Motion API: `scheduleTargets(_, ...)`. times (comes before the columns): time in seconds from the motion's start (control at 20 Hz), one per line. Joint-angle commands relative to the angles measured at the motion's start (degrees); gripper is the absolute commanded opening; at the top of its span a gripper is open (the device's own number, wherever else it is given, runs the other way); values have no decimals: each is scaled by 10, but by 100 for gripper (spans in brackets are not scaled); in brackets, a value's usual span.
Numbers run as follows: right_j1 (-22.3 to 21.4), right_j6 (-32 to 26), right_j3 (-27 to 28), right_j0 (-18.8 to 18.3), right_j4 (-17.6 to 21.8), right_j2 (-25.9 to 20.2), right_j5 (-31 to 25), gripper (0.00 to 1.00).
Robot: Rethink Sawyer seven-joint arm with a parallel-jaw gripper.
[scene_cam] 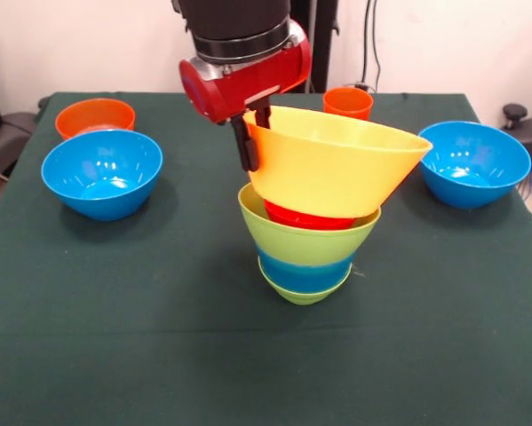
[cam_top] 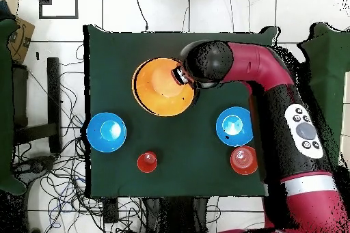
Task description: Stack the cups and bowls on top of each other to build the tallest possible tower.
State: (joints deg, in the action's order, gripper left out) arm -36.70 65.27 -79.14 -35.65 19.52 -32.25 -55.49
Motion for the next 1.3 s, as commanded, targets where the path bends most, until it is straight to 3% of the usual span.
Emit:
scheduleTargets(0.05,26,13,38,24,26,32,-76,0)
scheduleTargets(1.3,41,-5,5,6,12,23,-83,0)
